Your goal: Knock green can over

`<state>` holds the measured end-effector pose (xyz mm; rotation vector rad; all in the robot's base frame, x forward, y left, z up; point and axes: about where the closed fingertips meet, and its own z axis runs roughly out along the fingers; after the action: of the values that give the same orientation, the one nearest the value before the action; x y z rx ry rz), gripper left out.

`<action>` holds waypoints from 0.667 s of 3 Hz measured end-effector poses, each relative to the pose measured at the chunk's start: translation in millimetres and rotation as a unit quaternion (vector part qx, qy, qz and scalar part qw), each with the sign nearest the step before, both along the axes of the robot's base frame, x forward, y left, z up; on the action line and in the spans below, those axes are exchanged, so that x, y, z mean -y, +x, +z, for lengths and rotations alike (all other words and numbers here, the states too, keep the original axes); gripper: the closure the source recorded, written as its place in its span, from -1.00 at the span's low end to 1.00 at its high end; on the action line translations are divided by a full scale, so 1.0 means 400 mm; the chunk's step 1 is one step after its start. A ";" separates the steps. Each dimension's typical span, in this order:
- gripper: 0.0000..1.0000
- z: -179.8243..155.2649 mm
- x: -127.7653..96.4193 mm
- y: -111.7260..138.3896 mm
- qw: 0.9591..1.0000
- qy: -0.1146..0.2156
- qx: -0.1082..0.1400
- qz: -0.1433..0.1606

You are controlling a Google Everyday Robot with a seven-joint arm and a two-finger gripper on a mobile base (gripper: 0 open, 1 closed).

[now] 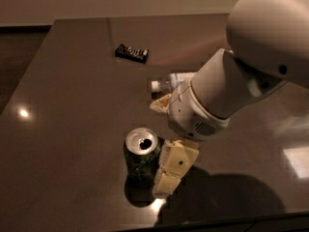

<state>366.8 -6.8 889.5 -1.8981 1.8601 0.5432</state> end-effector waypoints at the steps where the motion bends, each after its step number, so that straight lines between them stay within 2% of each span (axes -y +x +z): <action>1: -1.00 -0.023 -0.033 -0.019 1.000 0.007 -0.005 0.014; 2: -0.62 -0.020 -0.041 -0.026 1.000 0.019 -0.007 0.018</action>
Offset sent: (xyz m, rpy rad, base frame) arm -0.0123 0.0183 -0.0094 0.0745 0.0280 0.0419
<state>356.2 9.6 881.4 -1.9105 1.8143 0.6022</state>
